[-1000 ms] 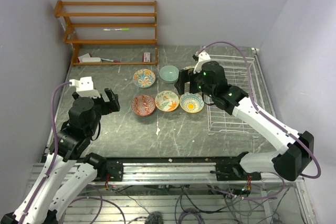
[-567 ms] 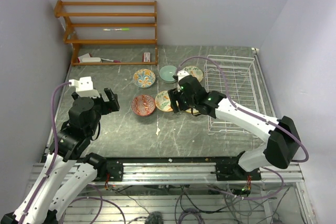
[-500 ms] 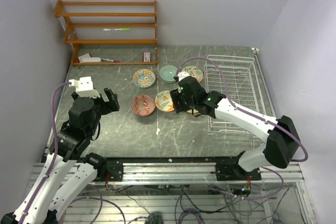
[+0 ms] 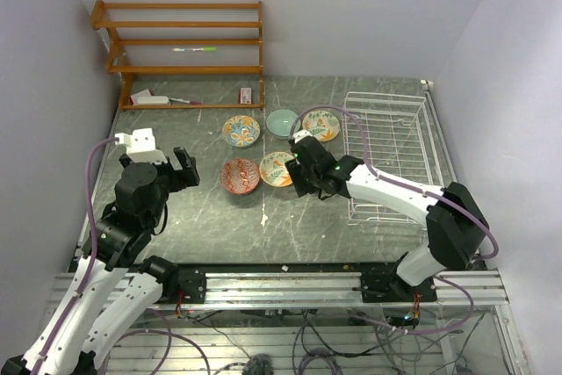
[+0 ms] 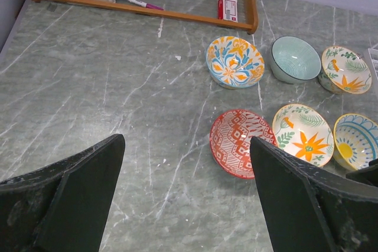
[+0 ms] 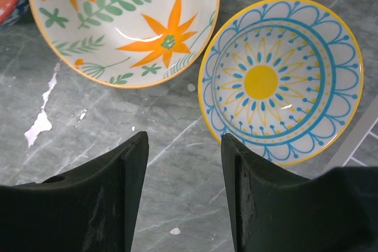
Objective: Load the bowls into the dish rack
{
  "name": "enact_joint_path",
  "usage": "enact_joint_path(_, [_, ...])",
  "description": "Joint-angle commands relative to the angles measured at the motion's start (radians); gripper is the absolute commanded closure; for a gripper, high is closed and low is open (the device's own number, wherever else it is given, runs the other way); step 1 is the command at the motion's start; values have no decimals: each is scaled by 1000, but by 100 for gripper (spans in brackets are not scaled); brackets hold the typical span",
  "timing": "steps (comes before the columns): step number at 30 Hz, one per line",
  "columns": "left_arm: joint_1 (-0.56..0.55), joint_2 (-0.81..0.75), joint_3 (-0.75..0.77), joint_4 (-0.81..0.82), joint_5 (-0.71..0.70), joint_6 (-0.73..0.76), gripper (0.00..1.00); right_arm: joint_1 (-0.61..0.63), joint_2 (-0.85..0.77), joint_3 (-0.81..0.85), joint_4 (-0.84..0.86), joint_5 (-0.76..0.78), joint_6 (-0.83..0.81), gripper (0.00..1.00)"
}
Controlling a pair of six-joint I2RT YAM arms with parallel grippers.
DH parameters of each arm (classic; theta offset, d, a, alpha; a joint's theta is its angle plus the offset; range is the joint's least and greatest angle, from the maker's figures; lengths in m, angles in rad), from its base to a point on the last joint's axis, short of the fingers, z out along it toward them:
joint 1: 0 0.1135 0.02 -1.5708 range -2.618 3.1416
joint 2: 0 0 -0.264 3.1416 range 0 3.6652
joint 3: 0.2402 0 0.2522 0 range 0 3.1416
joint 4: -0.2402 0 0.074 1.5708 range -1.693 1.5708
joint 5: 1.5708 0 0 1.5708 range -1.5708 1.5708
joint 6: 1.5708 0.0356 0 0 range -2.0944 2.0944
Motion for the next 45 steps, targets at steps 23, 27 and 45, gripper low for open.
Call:
enact_joint_path(23, [10, 4, -4, 24, -32, 19, 2, -31, 167, 16, 97, 144, -67, 60])
enact_joint_path(27, [10, 8, -3, 25, -32, 19, 2, -40, 173, 18, 110, 151, -73, 70])
enact_joint_path(45, [10, 9, -3, 23, -30, 17, 2, -52, 20, 107, 139, -94, -88, 100])
